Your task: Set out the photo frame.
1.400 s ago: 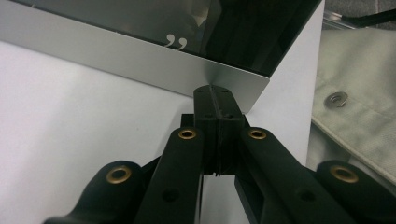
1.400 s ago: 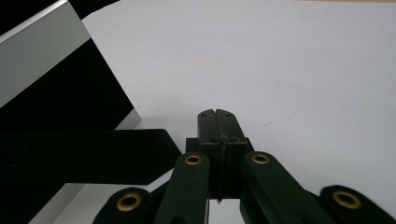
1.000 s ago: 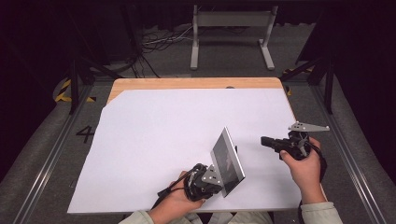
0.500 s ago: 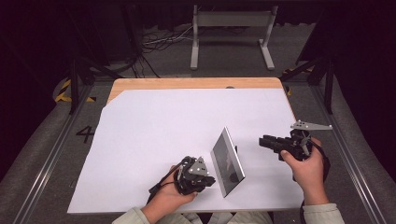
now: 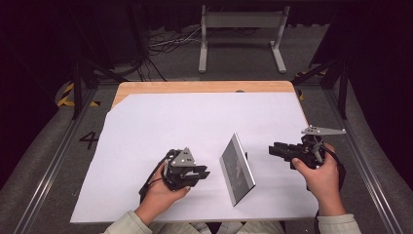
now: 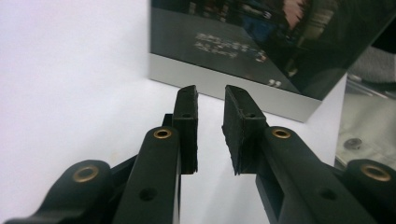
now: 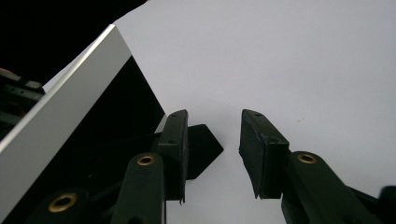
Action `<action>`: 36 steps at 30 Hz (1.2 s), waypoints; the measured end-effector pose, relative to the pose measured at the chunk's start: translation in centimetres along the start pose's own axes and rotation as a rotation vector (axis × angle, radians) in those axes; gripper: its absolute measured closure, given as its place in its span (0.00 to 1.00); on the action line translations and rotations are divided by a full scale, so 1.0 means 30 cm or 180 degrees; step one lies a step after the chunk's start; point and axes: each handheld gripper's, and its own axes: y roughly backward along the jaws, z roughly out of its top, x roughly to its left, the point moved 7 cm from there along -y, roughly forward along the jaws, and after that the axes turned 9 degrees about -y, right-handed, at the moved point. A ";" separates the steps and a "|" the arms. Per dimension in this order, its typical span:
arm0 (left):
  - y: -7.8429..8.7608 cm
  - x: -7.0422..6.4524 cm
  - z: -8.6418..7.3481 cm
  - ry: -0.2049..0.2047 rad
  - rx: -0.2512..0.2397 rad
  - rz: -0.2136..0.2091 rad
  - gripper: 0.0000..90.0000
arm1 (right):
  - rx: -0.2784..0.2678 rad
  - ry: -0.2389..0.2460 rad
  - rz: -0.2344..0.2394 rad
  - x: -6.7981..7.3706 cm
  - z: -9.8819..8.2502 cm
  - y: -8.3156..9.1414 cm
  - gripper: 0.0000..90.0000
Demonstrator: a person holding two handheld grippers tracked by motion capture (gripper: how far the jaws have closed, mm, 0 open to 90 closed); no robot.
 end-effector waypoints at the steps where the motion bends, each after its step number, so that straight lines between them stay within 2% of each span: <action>1: 0.012 0.011 -0.001 0.0026 -0.0014 0.0019 0.84 | 0.0004 -0.0013 0.0011 0.005 0.001 0.002 0.70; 6: 0.053 0.058 -0.004 0.0091 -0.0030 0.0129 0.82 | 0.0030 -0.0041 0.0040 0.024 0.005 0.012 0.70; 13: 0.120 0.122 -0.018 0.0202 -0.0077 0.0319 0.81 | 0.0175 -0.0138 0.0021 0.052 0.017 0.038 0.72; 14: 0.128 0.131 -0.022 0.0225 -0.0080 0.0340 0.81 | 0.0182 -0.0155 0.0056 0.059 0.022 0.041 0.72; 16: 0.132 0.136 -0.024 0.0234 -0.0079 0.0348 0.81 | 0.0201 -0.0163 0.0057 0.065 0.026 0.043 0.72; 24: 0.165 0.180 -0.061 0.0280 -0.0039 0.0517 0.80 | 0.0277 -0.0150 0.0092 0.115 0.058 0.041 0.70; 32: 0.197 0.194 -0.092 0.0339 -0.0019 0.0604 0.80 | 0.0383 -0.0117 0.0167 0.185 0.089 0.015 0.69; 34: 0.200 0.197 -0.096 0.0356 -0.0027 0.0620 0.80 | 0.0395 -0.0125 0.0176 0.191 0.092 0.013 0.69; 36: 0.210 0.211 -0.110 0.0380 -0.0016 0.0668 0.80 | 0.0478 -0.0195 0.0189 0.213 0.105 0.004 0.68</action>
